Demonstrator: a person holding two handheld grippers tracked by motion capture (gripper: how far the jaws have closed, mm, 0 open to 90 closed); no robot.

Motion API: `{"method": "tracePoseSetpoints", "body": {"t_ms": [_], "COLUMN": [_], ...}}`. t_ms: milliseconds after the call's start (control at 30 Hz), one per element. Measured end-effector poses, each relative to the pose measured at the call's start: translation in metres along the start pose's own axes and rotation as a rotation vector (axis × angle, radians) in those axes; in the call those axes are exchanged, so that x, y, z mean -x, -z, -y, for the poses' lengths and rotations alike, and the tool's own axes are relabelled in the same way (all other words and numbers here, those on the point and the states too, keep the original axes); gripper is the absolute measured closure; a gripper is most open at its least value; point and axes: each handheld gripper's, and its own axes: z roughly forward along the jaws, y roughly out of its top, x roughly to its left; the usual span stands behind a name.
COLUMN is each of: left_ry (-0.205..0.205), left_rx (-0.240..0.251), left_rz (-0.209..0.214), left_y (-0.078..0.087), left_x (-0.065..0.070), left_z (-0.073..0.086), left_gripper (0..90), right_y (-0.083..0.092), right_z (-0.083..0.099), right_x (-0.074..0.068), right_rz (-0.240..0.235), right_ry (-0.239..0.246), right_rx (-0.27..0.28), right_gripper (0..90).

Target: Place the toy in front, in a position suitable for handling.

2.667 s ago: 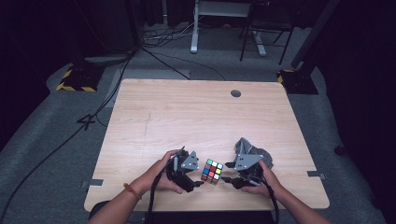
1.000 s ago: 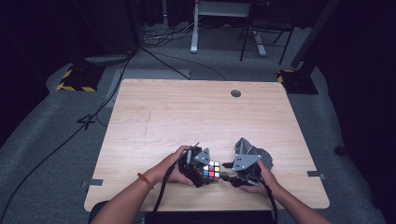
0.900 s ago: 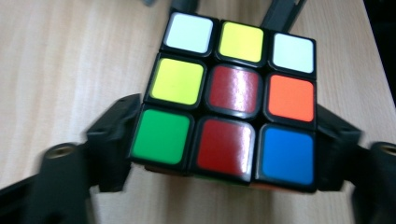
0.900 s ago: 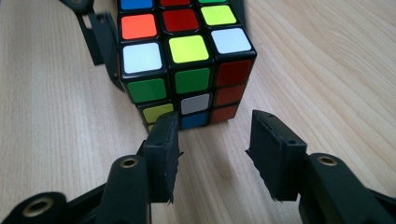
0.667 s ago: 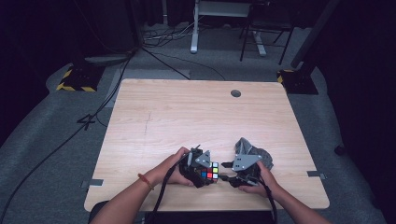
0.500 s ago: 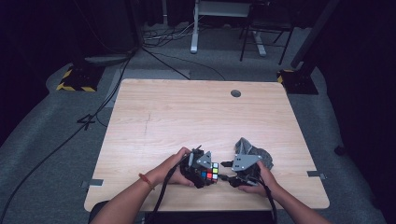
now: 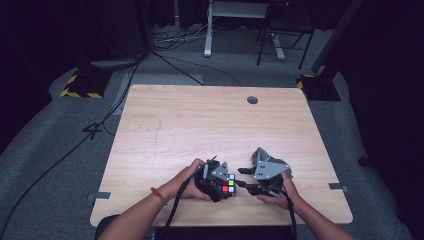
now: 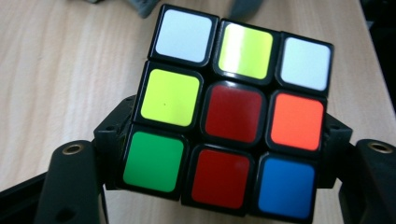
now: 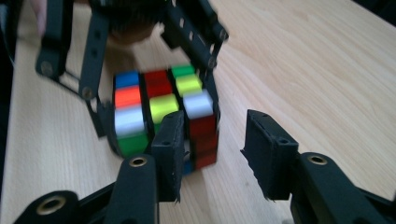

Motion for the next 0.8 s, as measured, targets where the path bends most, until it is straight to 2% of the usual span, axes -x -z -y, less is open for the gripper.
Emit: {"method": "tracePoseSetpoints", "body": {"t_ms": [67,100,167,233,333,400,500,600,700,800], "left_ry": [0.0,-0.009,-0.014,-0.023,-0.019,-0.019,-0.018,-0.025,-0.02,-0.01], "left_rx": [0.015,0.011,0.008,0.007,0.007,0.006,0.009,0.01,0.013,0.016], "left_rz": [0.019,0.023,0.029,0.033,0.018,0.017,0.026,0.03,0.034,0.042], "left_y": [-0.002,-0.003,-0.003,-0.002,0.0,0.0,-0.001,-0.003,-0.003,-0.003], "left_x": [0.002,0.003,0.004,0.002,0.001,0.001,0.003,0.004,0.003,0.001], "left_z": [-0.002,-0.004,-0.004,-0.003,-0.001,-0.001,-0.002,-0.005,-0.004,-0.003], "left_gripper": [31.2,31.3,31.4,32.4,32.4,32.4,32.4,32.4,32.2,32.3], "right_y": [-0.002,-0.004,-0.008,-0.006,0.001,0.005,0.001,-0.008,-0.009,-0.009], "right_z": [-0.004,-0.006,-0.009,-0.01,-0.003,0.005,0.018,0.022,0.019,0.019], "right_x": [-0.001,-0.003,-0.008,-0.009,0.0,0.008,0.012,0.012,0.011,0.011], "right_rz": [0.008,-0.008,-0.013,0.003,0.015,0.022,-0.001,-0.023,-0.024,-0.034], "right_ry": [0.009,0.01,0.045,0.066,0.023,-0.007,-0.01,0.001,0.018,0.005], "right_rx": [0.002,0.002,0.002,-0.007,-0.007,-0.032,-0.116,-0.151,-0.141,-0.124], "right_gripper": [58.3,58.3,58.1,56.4,56.2,56.2,54.3,52.6,52.4,52.2]}}
